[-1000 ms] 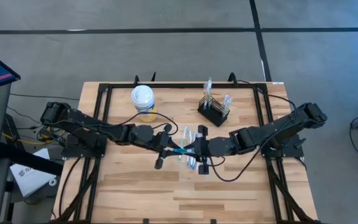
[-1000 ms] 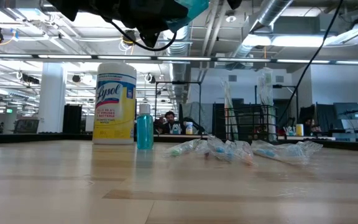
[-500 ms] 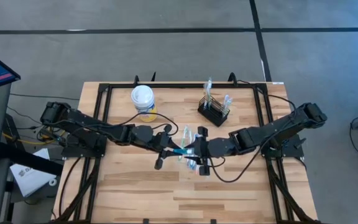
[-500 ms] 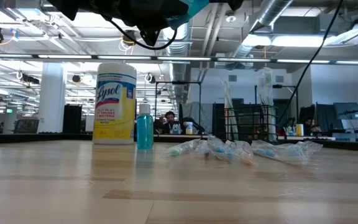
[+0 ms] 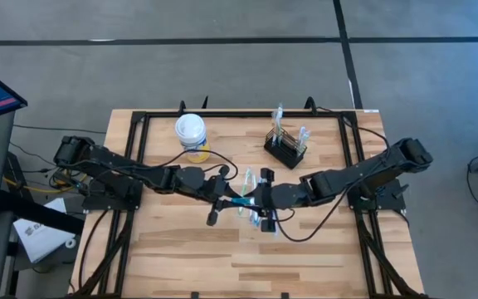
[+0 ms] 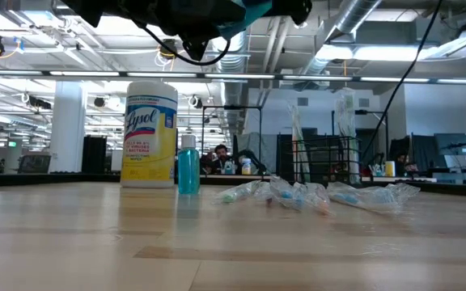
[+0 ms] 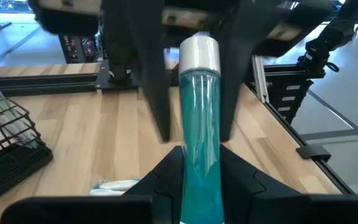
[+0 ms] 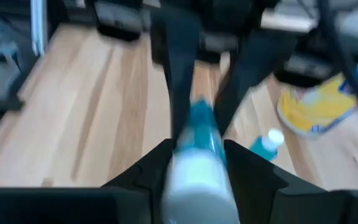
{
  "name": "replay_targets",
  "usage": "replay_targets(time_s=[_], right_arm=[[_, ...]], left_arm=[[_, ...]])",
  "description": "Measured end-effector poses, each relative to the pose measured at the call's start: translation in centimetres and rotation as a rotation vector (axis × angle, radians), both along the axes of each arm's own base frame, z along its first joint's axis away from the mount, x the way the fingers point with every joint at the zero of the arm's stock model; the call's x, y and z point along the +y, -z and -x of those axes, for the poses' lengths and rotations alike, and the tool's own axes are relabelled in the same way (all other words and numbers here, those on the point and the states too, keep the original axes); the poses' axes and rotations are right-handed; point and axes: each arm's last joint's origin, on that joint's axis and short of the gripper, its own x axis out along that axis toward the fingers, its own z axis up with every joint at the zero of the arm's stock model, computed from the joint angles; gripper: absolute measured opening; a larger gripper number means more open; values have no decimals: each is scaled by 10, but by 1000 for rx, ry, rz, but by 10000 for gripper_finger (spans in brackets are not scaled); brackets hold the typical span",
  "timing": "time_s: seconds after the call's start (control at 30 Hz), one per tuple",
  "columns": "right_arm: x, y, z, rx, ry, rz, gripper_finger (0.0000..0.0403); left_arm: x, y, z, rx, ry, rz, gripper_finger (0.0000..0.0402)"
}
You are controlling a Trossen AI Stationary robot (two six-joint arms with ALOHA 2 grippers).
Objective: Pick & Place toothbrushing station
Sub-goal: Put the right blue mouthwash into the black wire organizer
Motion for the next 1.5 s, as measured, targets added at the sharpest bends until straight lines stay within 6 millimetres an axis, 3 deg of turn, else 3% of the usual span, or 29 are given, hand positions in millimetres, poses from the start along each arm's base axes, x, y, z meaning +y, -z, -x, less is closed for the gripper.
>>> replay_targets(time_s=[0.43,0.7,1.1,1.5], right_arm=[[0,-1,0,0,-11,-12,77],[1,-1,0,0,-10,-28,77],[-1,-7,9,28,-27,-54,77],[-25,-28,12,175,60,-64,77]], left_arm=[[0,0,0,0,0,-3,61],[0,0,0,2,-1,-5,67],[0,0,0,4,-8,-15,137],[2,-1,0,-3,-37,-17,129]])
